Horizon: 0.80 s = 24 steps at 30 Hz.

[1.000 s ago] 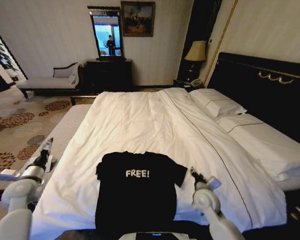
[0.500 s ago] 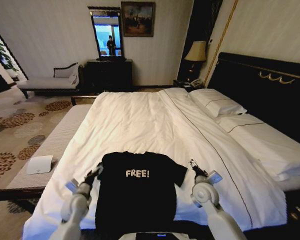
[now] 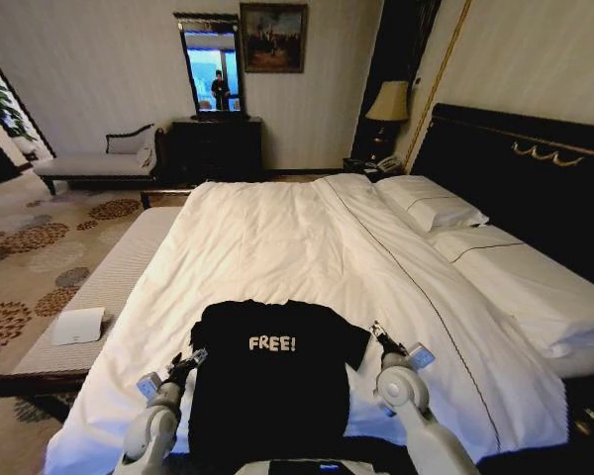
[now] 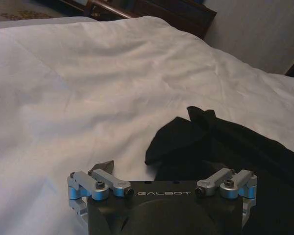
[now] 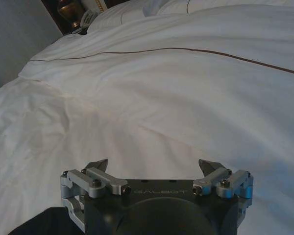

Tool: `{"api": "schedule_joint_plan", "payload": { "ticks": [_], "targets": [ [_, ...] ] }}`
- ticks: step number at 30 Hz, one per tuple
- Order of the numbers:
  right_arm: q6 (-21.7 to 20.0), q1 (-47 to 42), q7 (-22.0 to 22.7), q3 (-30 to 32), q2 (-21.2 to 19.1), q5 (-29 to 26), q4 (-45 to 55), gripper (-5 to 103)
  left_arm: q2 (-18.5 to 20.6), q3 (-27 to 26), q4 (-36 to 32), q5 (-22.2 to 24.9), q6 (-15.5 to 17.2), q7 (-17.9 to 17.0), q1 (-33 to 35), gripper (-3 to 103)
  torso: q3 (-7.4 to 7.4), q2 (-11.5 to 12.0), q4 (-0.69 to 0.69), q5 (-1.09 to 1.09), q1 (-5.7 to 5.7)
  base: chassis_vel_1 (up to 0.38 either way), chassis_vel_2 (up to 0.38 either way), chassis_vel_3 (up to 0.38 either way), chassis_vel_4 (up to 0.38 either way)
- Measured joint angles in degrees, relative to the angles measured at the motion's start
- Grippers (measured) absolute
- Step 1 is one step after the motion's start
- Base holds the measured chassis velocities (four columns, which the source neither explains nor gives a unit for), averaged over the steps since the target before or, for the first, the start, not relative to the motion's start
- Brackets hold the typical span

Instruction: Fold the clothes on the bed.

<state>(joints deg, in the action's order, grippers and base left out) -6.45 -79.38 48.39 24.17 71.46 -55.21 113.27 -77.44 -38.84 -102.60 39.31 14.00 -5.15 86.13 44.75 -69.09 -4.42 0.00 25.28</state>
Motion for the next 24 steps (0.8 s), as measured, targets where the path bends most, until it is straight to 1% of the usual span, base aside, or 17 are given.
{"api": "schedule_joint_plan", "payload": {
  "ticks": [2,3,5,6,7,9,10,12,13,14,15,17,18,19,20,22,24],
  "targets": [
    [-0.04,-0.2,-0.05,-0.07,0.02,0.09,-0.12,100,0.3,0.01,0.39,0.39,0.5,-0.55,-0.66,100,0.0,0.0,-0.01,0.0,0.0,0.0,0.0,0.0,0.0],
    [-0.04,-0.23,-0.05,-0.09,0.03,0.12,-0.15,100,0.41,0.05,0.47,0.56,0.65,-0.64,-0.8,103,0.0,0.0,0.0,0.0,0.0,0.0,0.0,0.0,0.0],
    [-0.07,-0.28,-0.07,-0.16,0.11,0.23,-0.23,100,0.63,0.16,0.54,0.99,0.93,-0.85,-1.06,103,0.0,0.0,0.0,0.0,0.0,0.0,0.0,0.0,0.0],
    [-0.09,-0.32,-0.1,-0.24,0.22,0.34,-0.31,100,0.87,0.18,0.55,1.67,1.22,-1.15,-1.38,96,0.0,0.0,0.0,0.0,0.0,0.0,0.0,0.0,0.0],
    [-0.11,-0.33,-0.12,-0.26,0.28,0.4,-0.34,100,0.99,0.16,0.55,2.08,1.36,-1.38,-1.56,96,0.0,0.0,0.0,0.0,0.0,0.0,0.0,0.0,0.0],
    [-0.13,-0.39,-0.16,-0.33,0.34,0.5,-0.46,100,1.27,-0.02,0.69,3.2,1.78,-2.19,-2.06,86,0.0,0.0,0.0,0.0,0.0,0.0,0.0,0.0,0.0],
    [-0.13,-0.39,-0.16,-0.33,0.34,0.5,-0.46,100,1.27,-0.02,0.69,3.2,1.78,-2.19,-2.06,86,0.0,0.0,0.0,0.0,0.0,0.0,0.0,0.0,0.0],
    [-0.15,-0.51,-0.26,-0.46,0.36,0.7,-0.67,100,1.62,-0.29,1.21,4.47,2.26,-3.15,-2.71,75,0.0,0.0,0.0,0.0,0.0,0.0,0.0,0.0,0.0],
    [-0.15,-0.55,-0.3,-0.5,0.37,0.79,-0.77,100,1.79,-0.35,1.46,4.83,2.5,-3.4,-2.95,75,0.0,0.0,0.0,0.0,0.0,0.0,0.0,0.0,0.0],
    [-0.16,-0.58,-0.33,-0.56,0.41,0.85,-0.84,100,1.96,-0.37,1.67,5.08,2.7,-3.54,-3.14,70,0.0,0.0,0.0,0.0,0.0,0.0,0.0,0.0,0.0],
    [-0.16,-0.58,-0.33,-0.56,0.41,0.85,-0.84,100,1.96,-0.37,1.67,5.08,2.7,-3.54,-3.14,70,0.0,0.0,0.0,0.0,0.0,0.0,0.0,0.0,0.0],
    [-0.17,-0.58,-0.36,-0.7,0.47,0.93,-0.96,100,2.14,-0.4,1.92,5.32,2.96,-3.67,-3.44,59,0.0,0.0,0.0,0.0,0.0,0.0,0.0,0.0,0.0],
    [-0.17,-0.58,-0.36,-0.73,0.47,0.94,-0.97,100,2.14,-0.4,1.92,5.34,2.97,-3.68,-3.47,59,0.0,0.0,0.0,0.0,0.0,0.0,0.0,0.0,0.0],
    [-0.18,-0.56,-0.41,-0.87,0.47,1.05,-1.07,100,2.17,-0.43,1.93,5.47,3.02,-3.77,-3.7,48,0.0,0.0,0.0,0.0,0.0,0.0,0.0,0.0,0.0],
    [-0.19,-0.54,-0.45,-0.93,0.45,1.08,-1.14,100,2.18,-0.46,1.93,5.53,3.05,-3.82,-3.85,43,0.0,0.0,0.0,0.0,0.0,0.0,0.0,0.0,0.0],
    [-0.19,-0.53,-0.48,-0.97,0.42,1.1,-1.21,100,2.18,-0.51,1.9,5.6,3.09,-3.95,-4.0,43,0.01,0.0,0.0,0.0,0.0,0.0,0.0,0.0,0.0],
    [-0.2,-0.52,-0.55,-1.09,0.3,1.11,-1.38,100,2.18,-0.74,1.87,5.86,3.21,-4.43,-4.41,32,0.0,0.0,0.0,0.0,0.0,0.0,0.0,0.0,0.0]
  ]
}}
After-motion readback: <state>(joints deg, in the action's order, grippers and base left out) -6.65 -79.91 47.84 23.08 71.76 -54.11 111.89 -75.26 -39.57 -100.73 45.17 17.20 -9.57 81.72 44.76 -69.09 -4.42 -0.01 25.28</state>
